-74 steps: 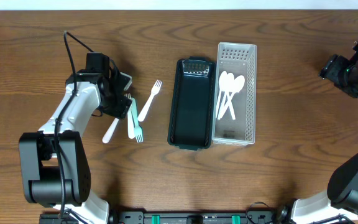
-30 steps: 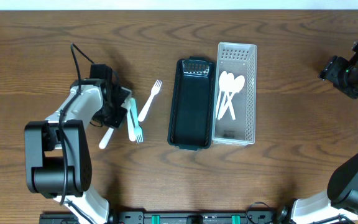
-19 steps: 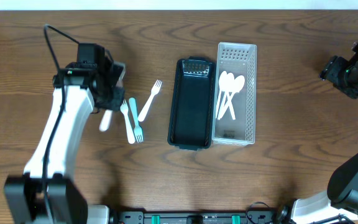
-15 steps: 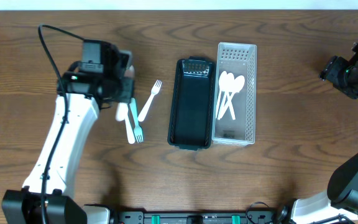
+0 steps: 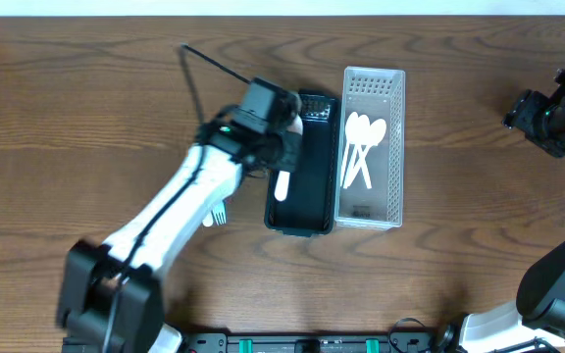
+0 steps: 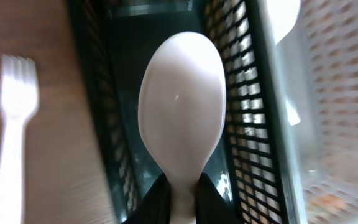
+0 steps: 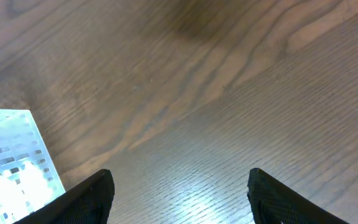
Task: Pack container
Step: 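Carry the spoon right into the black tray and release, then grasp a white fork with the left gripper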
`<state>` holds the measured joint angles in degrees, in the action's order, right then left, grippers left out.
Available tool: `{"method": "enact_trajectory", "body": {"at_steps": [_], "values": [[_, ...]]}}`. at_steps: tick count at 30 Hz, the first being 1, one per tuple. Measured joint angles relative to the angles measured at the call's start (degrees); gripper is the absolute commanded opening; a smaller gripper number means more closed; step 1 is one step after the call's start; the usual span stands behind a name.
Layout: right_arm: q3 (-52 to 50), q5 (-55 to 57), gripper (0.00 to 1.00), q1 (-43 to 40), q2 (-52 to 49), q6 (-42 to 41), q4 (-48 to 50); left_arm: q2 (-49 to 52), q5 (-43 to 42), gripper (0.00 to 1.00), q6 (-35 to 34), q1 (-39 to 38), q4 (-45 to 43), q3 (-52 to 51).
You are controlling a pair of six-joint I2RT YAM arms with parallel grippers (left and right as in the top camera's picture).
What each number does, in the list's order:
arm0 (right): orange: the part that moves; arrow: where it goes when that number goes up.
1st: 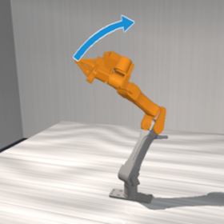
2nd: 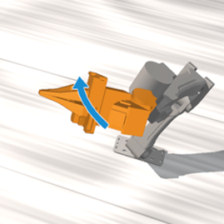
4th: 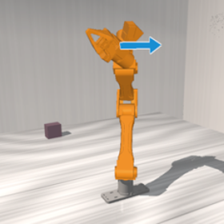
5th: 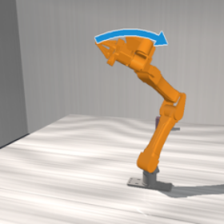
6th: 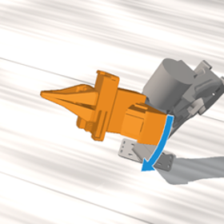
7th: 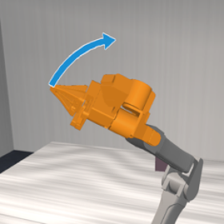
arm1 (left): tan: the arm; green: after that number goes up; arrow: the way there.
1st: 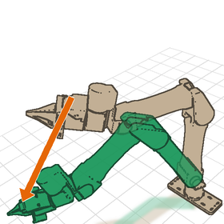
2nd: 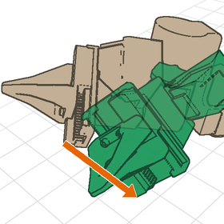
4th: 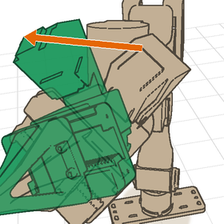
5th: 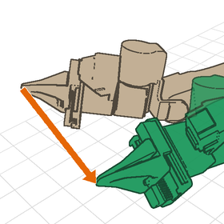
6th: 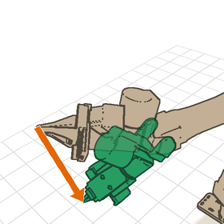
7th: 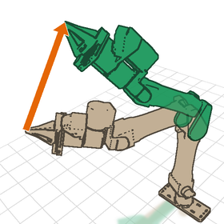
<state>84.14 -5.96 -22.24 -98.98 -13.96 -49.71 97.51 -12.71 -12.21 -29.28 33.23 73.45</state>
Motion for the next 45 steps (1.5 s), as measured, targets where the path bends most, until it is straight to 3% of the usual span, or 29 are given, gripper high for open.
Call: {"method": "enact_trajectory", "body": {"at_steps": [1,4,9,14,20,23,28,36,40,45], "values": [[0.0,0.0,0.72,0.0,0.0,0.0,0.0,1.7,0.3,0.24,-0.2,-0.4,-0.2,0.0],[0.0,0.0,0.72,0.0,0.0,0.0,-0.3,4.6,0.2,0.63,-0.6,-0.7,-0.1,0.0],[0.0,0.0,0.73,0.0,0.0,0.0,-0.4,1.9,-2.1,0.78,-1.1,-0.5,0.0,0.3],[0.0,0.0,0.73,0.0,0.0,0.0,-0.4,-7.4,-1.9,0.77,-0.7,0.5,1.7,2.0],[0.0,0.0,0.73,0.0,0.0,0.0,-0.4,-13.2,9.3,0.75,-1.5,6.4,15.1,3.7],[0.0,0.0,0.73,0.0,0.0,0.0,-0.4,-10.0,13.5,0.76,-5.8,11.9,19.8,3.1],[0.0,0.0,0.73,0.0,0.0,0.0,-0.4,-1.0,15.8,0.75,-11.2,18.3,19.3,0.9],[0.0,0.0,0.73,0.0,0.0,0.0,-0.7,11.3,15.7,0.70,-13.7,21.3,16.9,0.9],[0.0,0.0,0.73,0.0,0.0,0.0,-0.8,13.7,15.7,0.64,-13.9,22.2,16.8,0.9],[0.0,0.0,0.73,0.0,0.0,0.0,-0.9,14.5,15.7,0.64,-13.9,22.5,16.4,0.8]]}}
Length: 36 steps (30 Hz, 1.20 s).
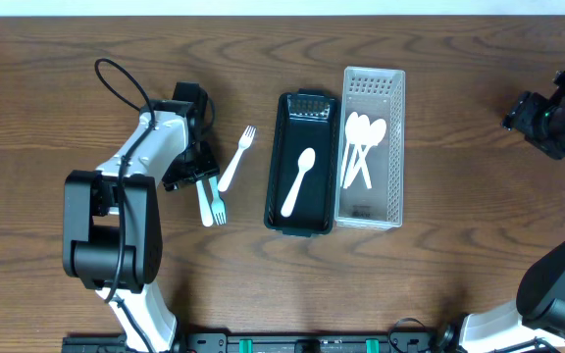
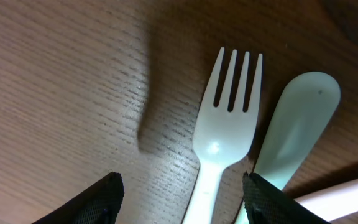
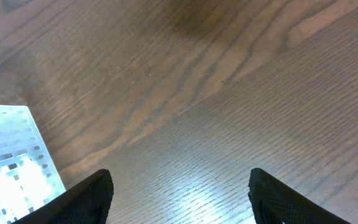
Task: Pack container
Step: 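Grasp a white fork with the left gripper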
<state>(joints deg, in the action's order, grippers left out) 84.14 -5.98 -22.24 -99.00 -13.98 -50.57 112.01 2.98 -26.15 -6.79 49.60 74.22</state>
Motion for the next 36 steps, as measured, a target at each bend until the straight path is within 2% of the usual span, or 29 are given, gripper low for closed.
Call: {"method": "enact_trajectory", "body": {"at_steps": [5,10,12,16,24,31,36], "values": [[0.0,0.0,0.73,0.0,0.0,0.0,0.0,1.0,-0.7,0.62,1.1,0.0,-0.8,-0.3],[0.0,0.0,0.73,0.0,0.0,0.0,0.0,1.9,-1.3,0.57,2.4,0.0,-1.2,-0.3],[0.0,0.0,0.73,0.0,0.0,0.0,0.0,1.9,-1.5,0.50,2.9,0.0,-1.3,-0.3],[0.0,0.0,0.73,0.0,0.0,0.0,0.0,2.0,-1.6,0.30,3.8,0.0,-1.4,-0.4],[0.0,0.0,0.73,0.0,0.0,0.0,0.0,2.2,-3.3,0.13,4.6,0.0,-1.1,-0.4],[0.0,0.0,0.72,0.0,0.0,0.0,-0.1,1.0,-4.1,0.10,6.6,0.0,5.6,0.5],[0.0,0.0,0.72,0.0,0.0,0.0,-0.2,-6.9,-7.0,0.09,6.7,-0.4,7.7,5.8]]}}
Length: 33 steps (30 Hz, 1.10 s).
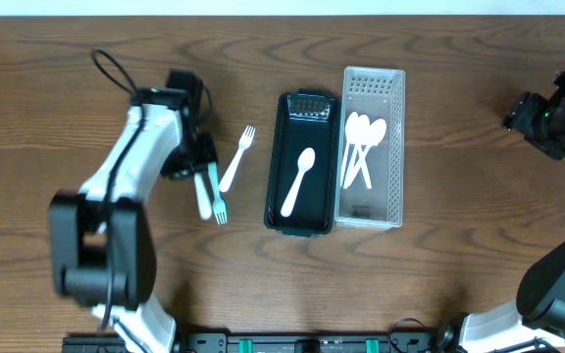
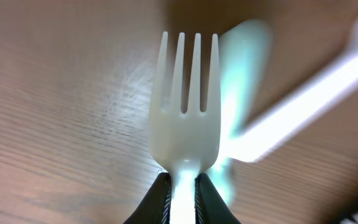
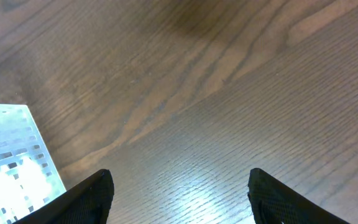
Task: Pack container
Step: 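Grasp a white fork with the left gripper, then place the white fork into the black tray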
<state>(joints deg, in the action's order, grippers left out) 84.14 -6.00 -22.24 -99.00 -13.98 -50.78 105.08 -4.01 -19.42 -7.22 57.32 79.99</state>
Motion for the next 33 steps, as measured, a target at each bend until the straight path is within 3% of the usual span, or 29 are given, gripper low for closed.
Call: {"method": "enact_trajectory", "body": {"at_steps": [8,13,17,25,30,33], "values": [[0.0,0.0,0.72,0.0,0.0,0.0,0.0,-16.6,-6.1,0.08,0.2,-11.3,-11.1,3.8],[0.0,-0.1,0.72,0.0,0.0,0.0,-0.1,-14.8,-6.5,0.10,1.7,-21.0,-15.7,3.9],[0.0,-0.2,0.72,0.0,0.0,0.0,-0.8,-9.0,-4.0,0.21,3.9,-25.8,-15.8,3.9],[0.0,-0.2,0.73,0.0,0.0,0.0,-1.0,-1.1,-1.3,0.42,5.1,-26.6,-15.4,3.0],[0.0,-0.2,0.73,0.0,0.0,0.0,-1.0,-6.1,-0.5,0.52,6.0,-26.2,-12.8,3.0],[0.0,-0.2,0.74,0.0,0.0,0.0,-1.0,-11.7,2.1,0.53,6.0,-24.7,-10.2,3.5]]}}
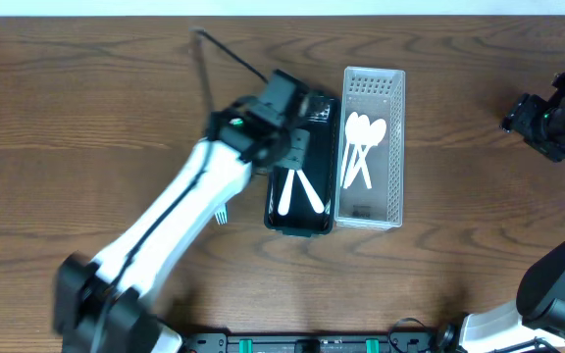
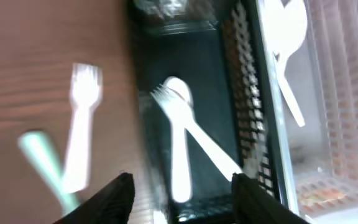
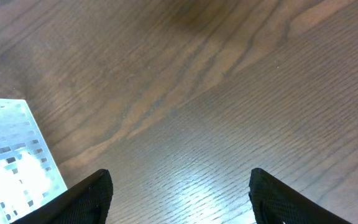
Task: Pack container
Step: 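Place the white fork into the black tray, then grasp the second white fork with the left gripper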
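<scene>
The black mesh tray [image 1: 302, 108] holds a white spoon [image 2: 178, 143] and a white fork [image 2: 207, 146], which lie crossed. My left gripper [image 2: 188, 200] hangs open and empty above the tray's near end; in the overhead view the left gripper [image 1: 295, 149] is over the tray. To the tray's left on the table lie a white fork [image 2: 79, 127] and a blurred mint-green utensil [image 2: 41, 160]. The clear container [image 1: 373, 206] to the tray's right holds several white spoons [image 1: 361, 147]. My right gripper [image 3: 188, 200] is open over bare wood at the far right.
The tray and the clear container stand side by side and touch, mid-table. My left arm [image 1: 179, 221] crosses the table's left half and covers most of the loose utensils in the overhead view. A black cable [image 1: 229, 57] runs behind the left wrist.
My left gripper was shut on a white fork at the table's left. Now it is open over the black tray, and the fork lies in it across the spoon. The right arm has not moved.
My left gripper first held a white spoon over the black tray. Then the spoon lay in the tray and the gripper was open over the utensils on the left. Then it was shut on a fork there. Now the fork is in the tray too.
</scene>
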`<state>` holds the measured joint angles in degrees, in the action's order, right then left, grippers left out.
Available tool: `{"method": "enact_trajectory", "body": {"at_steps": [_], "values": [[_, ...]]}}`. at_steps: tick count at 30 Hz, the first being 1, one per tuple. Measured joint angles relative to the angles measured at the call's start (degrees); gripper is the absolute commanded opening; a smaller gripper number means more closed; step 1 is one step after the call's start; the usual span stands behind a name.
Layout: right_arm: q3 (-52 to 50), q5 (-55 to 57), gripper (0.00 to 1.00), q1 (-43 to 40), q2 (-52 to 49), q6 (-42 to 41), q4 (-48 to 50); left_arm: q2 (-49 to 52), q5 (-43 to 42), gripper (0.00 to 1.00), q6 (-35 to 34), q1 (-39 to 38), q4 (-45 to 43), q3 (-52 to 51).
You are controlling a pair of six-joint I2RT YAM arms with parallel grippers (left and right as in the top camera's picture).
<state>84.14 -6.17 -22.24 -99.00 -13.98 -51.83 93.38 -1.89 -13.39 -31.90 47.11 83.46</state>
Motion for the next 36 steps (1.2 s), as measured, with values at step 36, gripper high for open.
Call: {"method": "enact_trajectory", "body": {"at_steps": [36], "values": [[0.0,0.0,0.73,0.0,0.0,0.0,-1.5,26.1,-1.0,0.45,23.5,15.7,-3.3,-0.3]]}}
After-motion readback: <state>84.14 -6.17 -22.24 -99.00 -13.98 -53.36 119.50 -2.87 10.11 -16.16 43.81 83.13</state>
